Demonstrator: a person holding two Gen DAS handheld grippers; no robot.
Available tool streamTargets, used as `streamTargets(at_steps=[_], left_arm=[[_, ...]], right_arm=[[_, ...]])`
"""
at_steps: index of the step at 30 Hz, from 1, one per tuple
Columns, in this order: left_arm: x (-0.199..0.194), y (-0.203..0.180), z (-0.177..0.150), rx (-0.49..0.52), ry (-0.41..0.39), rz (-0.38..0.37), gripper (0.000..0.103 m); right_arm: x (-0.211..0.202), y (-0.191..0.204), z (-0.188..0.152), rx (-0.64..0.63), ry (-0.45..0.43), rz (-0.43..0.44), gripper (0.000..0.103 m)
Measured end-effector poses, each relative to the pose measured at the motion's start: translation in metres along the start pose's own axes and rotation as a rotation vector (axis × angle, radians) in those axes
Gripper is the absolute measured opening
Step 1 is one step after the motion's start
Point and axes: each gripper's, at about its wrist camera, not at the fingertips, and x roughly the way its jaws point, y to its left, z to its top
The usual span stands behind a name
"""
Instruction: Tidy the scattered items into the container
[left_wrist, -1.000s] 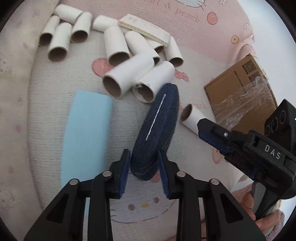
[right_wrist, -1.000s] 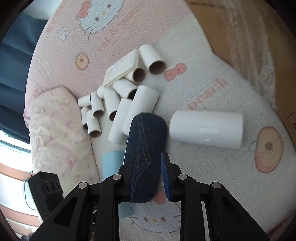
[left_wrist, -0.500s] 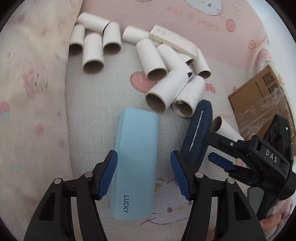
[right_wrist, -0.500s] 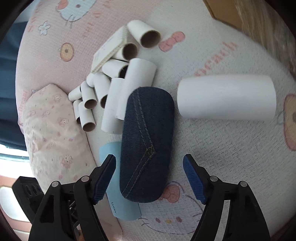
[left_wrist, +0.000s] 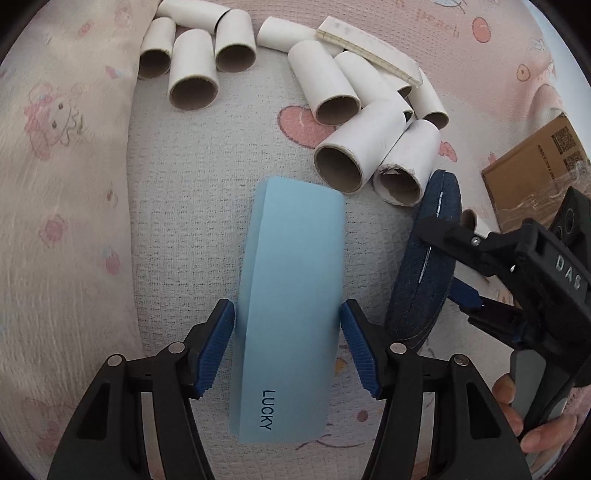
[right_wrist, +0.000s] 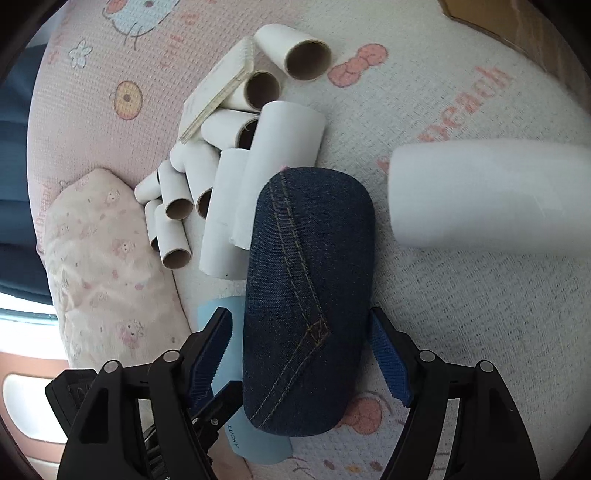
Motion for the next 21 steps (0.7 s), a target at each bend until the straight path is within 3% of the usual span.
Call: streamTargets(at_steps=[2, 6, 10, 13, 17, 21], left_arm=[[-0.001, -0.001, -0.002, 0.002, -0.01, 0.002, 0.063], [-0.003, -0.006, -0.005, 0.013, -0.016, 0.004, 0.061], [-0.012, -0.009, -0.006, 0.02, -0.033, 0.002, 0.048], [-0.014, -0.015, -0.003, 0.067, -0.024, 0.032, 0.044], [-0.011, -0.008, 0.006, 0.036, 0.017, 0.007, 0.045], [-0.012, -0.004, 0.008, 0.008, 0.058, 0.031, 0.057]], right_arm=[[0.001, 0.008, -0.002, -0.063, -0.008, -0.052, 0.064], [-0.001, 0.016, -0.004, -0.114, -0.007, -0.075, 0.063], [-0.02, 0.026, -0.008, -0.181, -0.026, -0.148, 0.063], [-0.032, 0.031, -0.013, -0.25, -0.019, -0.261, 0.063], [-0.024, 0.023, -0.017, -0.268, 0.063, -0.383, 0.062], [-0.016, 0.015, -0.018, -0.231, 0.111, -0.376, 0.061]])
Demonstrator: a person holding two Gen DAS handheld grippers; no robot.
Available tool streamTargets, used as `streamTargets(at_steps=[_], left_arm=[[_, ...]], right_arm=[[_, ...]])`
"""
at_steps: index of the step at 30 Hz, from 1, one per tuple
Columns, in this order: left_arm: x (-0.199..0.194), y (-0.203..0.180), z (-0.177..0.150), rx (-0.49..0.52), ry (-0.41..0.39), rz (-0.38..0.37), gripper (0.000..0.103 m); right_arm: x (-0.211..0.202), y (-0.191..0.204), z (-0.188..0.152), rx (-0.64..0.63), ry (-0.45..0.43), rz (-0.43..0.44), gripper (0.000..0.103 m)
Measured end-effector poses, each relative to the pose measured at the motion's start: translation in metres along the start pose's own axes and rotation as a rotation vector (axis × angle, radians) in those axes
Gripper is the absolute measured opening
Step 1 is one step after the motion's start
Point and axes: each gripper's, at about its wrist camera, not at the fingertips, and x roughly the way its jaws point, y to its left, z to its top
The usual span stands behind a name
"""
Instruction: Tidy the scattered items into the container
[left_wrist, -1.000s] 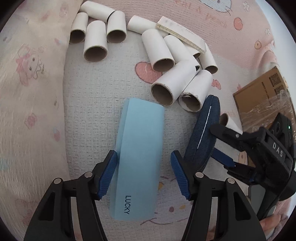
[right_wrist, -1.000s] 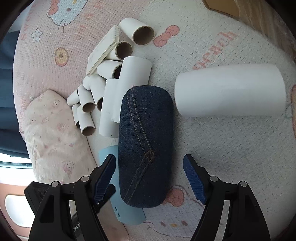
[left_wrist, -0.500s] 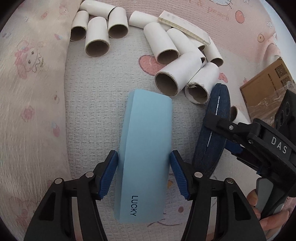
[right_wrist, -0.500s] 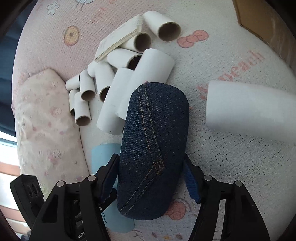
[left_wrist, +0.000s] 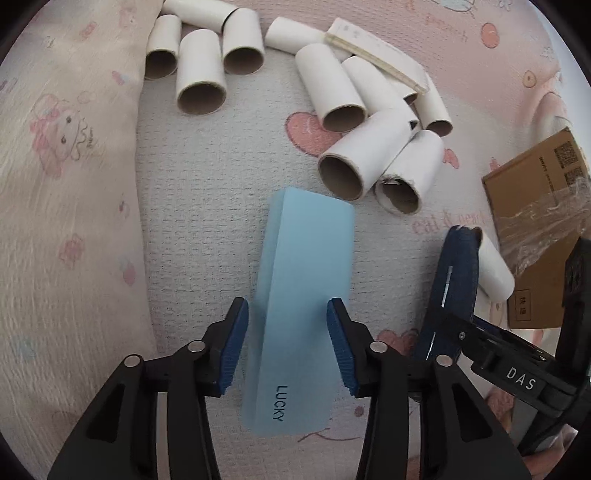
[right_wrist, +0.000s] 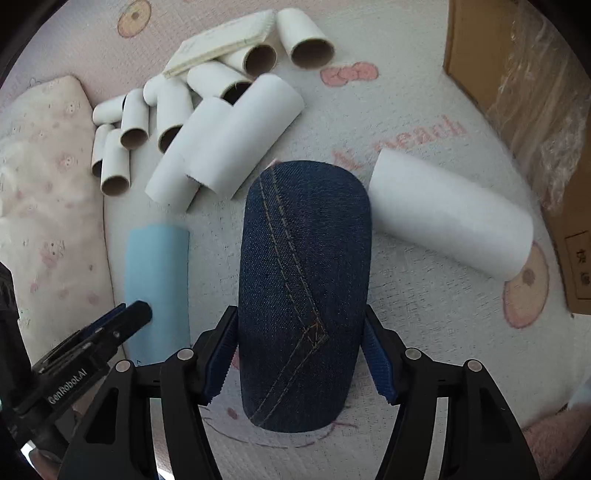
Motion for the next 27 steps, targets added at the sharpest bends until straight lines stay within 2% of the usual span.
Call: streamTargets(at_steps=[2, 5, 10, 19, 23, 27], left_arm=[[-0.004, -0.005, -0.001, 0.032, 0.002, -0.005, 0.063], [-0.005, -0.013, -0.003, 0.06, 0.009, -0.022, 0.068], [0.014, -0.026, -0.001, 0.109, 0.065, 0.059, 0.068], [0.032, -0.027, -0.002, 0.098, 0.118, 0.116, 0.068], [0.032, -0.027, -0.006, 0.091, 0.101, 0.123, 0.065], [0.03, -0.027, -0.01, 0.096, 0.076, 0.125, 0.065]], right_arm=[[0.001, 0.0, 0.001, 0.01, 0.003, 0.028, 0.062], [-0.002, -0.001, 0.003, 0.013, -0.008, 0.05, 0.062], [-0.002, -0.003, 0.003, 0.043, 0.014, 0.078, 0.062], [0.013, 0.003, 0.005, 0.037, 0.04, 0.059, 0.064], [0.018, 0.01, 0.006, 0.005, 0.036, 0.048, 0.071], [0.021, 0.014, 0.006, -0.015, 0.03, 0.032, 0.071]])
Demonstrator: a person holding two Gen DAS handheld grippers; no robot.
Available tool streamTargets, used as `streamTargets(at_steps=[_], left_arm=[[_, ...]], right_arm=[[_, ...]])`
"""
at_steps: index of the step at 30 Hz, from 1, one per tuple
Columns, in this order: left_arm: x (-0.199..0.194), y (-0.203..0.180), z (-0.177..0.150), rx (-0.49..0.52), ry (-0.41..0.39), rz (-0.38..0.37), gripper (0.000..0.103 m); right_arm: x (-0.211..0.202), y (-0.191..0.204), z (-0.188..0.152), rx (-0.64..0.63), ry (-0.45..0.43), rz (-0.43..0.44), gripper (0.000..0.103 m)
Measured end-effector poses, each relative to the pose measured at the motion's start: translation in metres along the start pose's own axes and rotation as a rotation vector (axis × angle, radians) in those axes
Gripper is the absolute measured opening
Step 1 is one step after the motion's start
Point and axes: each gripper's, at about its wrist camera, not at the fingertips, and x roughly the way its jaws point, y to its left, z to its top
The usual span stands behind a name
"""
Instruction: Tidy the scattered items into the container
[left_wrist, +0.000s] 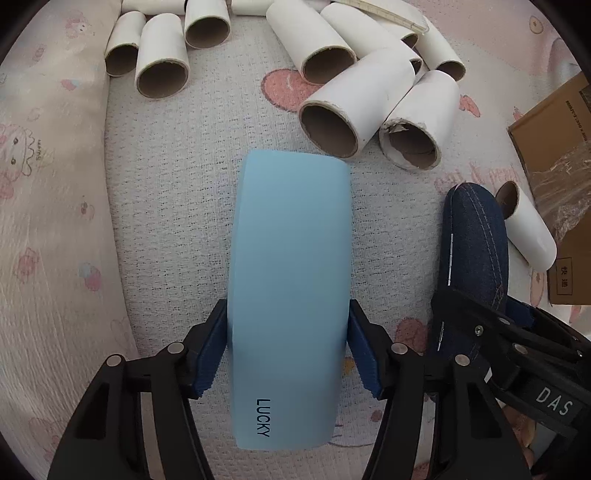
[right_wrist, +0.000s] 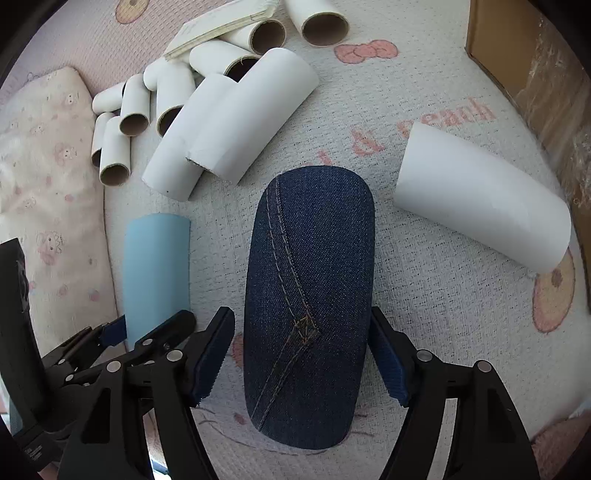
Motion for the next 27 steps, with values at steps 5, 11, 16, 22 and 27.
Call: streamTargets(at_steps=[5, 11, 16, 22, 27], left_arm=[[-0.004, -0.001, -0.006, 0.002, -0.024, 0.002, 0.064], [-0.025, 0.004, -0.012, -0.099, -0.078, -0.026, 0.064], [-0.061, 0.007, -0.019, -0.094, -0.153, -0.048, 0.064], [-0.103, 0.008, -0.005, -0.081, -0.26, -0.048, 0.064], [-0.133, -0.007, 0.007, -0.068, -0.345, -0.029, 0.064]], right_arm=[[0.001, 0.007, -0.001, -0.029, -0.012, -0.053, 0.062], [-0.005, 0.009, -0.003, -0.011, -0.007, -0.01, 0.062], [-0.022, 0.016, -0.005, -0.015, -0.054, 0.034, 0.062], [-0.054, 0.022, -0.004, -0.021, -0.157, 0.115, 0.062], [-0.077, 0.033, -0.002, -0.062, -0.231, 0.13, 0.062]])
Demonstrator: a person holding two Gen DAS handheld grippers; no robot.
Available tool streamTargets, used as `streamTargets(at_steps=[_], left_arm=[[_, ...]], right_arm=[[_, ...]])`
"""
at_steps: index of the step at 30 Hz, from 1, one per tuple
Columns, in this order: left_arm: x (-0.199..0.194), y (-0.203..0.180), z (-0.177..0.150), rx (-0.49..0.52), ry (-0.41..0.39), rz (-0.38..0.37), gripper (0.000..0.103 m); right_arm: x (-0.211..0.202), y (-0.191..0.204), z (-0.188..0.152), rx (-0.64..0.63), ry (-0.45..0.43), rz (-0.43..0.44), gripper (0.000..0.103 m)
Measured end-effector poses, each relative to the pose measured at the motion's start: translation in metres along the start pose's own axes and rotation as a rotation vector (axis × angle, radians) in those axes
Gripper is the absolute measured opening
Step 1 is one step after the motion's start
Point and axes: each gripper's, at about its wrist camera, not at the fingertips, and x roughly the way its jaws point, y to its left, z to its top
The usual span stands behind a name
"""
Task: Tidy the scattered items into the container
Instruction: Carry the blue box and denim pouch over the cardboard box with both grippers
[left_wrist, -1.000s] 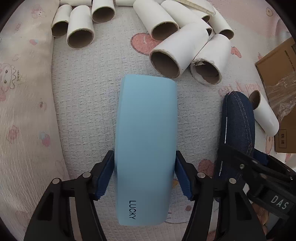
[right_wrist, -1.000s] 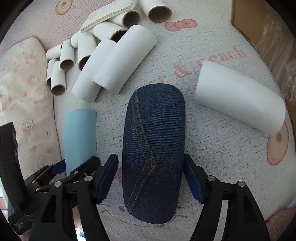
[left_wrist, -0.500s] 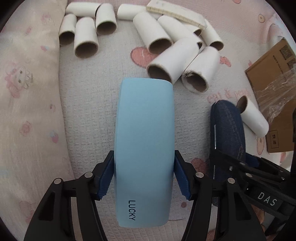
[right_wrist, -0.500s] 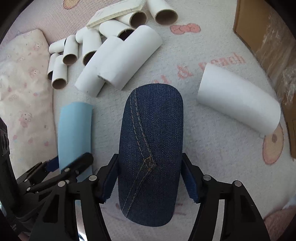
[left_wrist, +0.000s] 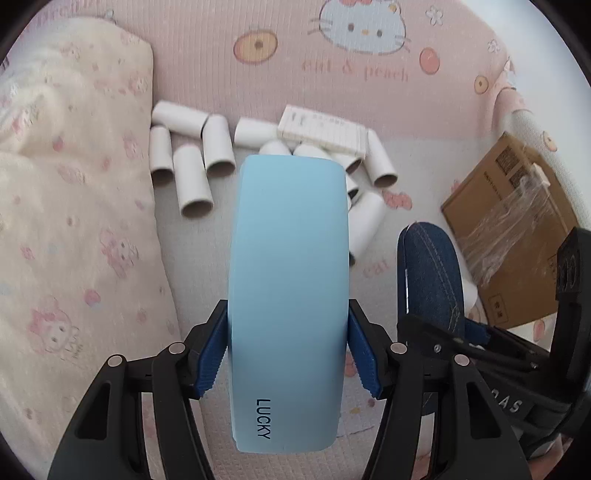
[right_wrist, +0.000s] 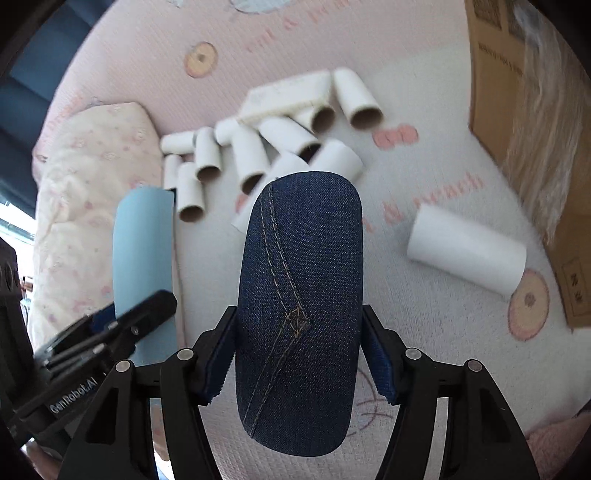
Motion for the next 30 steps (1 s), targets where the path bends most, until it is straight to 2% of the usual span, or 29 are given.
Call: streamTargets(at_steps=[8, 22, 26, 30], left_arm=[[-0.037, -0.028, 0.021, 0.059, -0.124, 0.01, 0.064], [-0.092, -0.116, 0.056, 0.249, -0.373, -0.018, 0.064], [-0.102, -0.144, 0.064, 0.282, -0.405, -0.038, 0.064], [-0.109, -0.172, 0.075, 0.302, -0.418, -0.09, 0.064]], right_arm=[[-0.045, 0.002, 0.002, -0.04, -0.096, 0.04, 0.062], [-0.15, -0.018, 0.045, -0.07, -0.33, -0.065, 0.062], [-0.182, -0.032, 0.057, -0.064, -0.387, -0.089, 0.062], [-0.21, -0.043, 0.066, -0.07, -0.432, -0.127, 0.062]])
